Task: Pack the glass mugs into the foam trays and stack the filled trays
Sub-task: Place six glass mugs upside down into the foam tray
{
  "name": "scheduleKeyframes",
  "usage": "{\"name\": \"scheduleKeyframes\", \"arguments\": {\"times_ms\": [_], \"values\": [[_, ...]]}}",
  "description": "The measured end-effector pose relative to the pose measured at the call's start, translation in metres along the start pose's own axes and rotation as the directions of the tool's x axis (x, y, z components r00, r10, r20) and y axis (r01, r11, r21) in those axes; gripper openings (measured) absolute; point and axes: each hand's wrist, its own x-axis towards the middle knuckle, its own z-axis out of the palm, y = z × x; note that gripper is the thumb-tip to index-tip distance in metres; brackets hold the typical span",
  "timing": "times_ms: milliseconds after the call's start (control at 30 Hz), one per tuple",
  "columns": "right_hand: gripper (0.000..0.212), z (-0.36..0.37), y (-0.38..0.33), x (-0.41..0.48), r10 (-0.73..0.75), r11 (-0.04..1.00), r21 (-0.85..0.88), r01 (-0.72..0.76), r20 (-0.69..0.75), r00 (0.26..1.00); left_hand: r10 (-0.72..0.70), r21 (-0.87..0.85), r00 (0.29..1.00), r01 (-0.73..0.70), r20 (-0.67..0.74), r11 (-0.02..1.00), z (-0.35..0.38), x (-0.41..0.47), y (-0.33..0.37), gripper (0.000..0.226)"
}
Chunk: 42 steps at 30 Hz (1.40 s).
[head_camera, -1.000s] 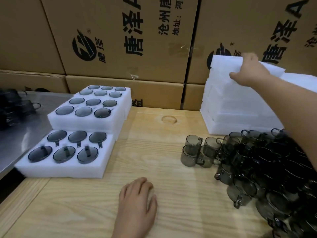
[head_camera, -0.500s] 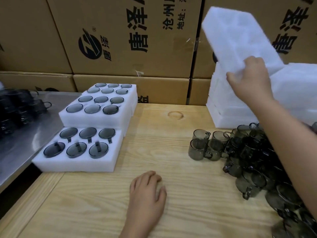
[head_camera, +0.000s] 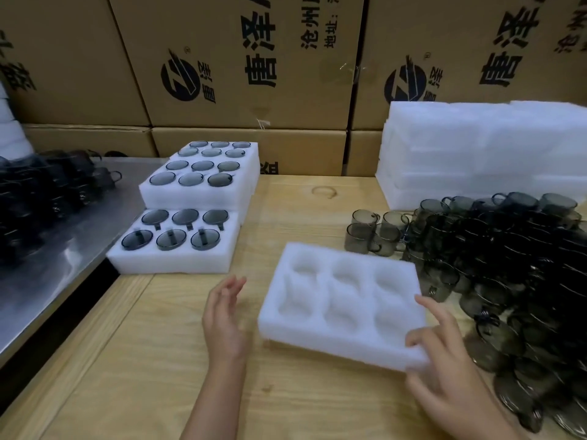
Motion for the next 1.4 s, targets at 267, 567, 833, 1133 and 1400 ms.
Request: {"name": "scheduleKeyframes", "arguments": {"times_ms": [267, 567, 833, 1133, 1400], "values": [[0.019, 0.007, 0.012, -0.028, 0.039, 0.999, 0.032, -0.039, 0.007, 0.999, -0.104, 0.077, 0.935, 0.082, 0.34, 0.994, 0.002, -0.02, 0.009, 0.04], [0.037, 0.001, 0.013, -0.028, 0.06, 0.99, 0.129, -0.062, 0.018, 0.998, -0.23, 0.023, 0.864, 0.246, 0.448, 0.969, 0.009, -0.036, 0.003, 0.057], [0.039, -0.028, 0.026, 0.032, 0.318, 0.934, -0.054, -0.354, -0.33, 0.889, -0.254, 0.064, 0.844, 0.255, 0.472, 0.965, 0.009, -0.036, 0.001, 0.055], [0.04, -0.02, 0.055, 0.075, 0.577, 0.555, -0.716, -0.423, -0.035, 0.816, -0.267, 0.086, 0.833, 0.258, 0.485, 0.962, 0.008, -0.034, -0.003, 0.052], [0.039, -0.019, 0.063, 0.077, 0.557, 0.599, -0.678, -0.426, -0.029, 0.83, -0.27, 0.126, 0.811, 0.24, 0.519, 0.963, 0.008, -0.036, -0.003, 0.053]]}}
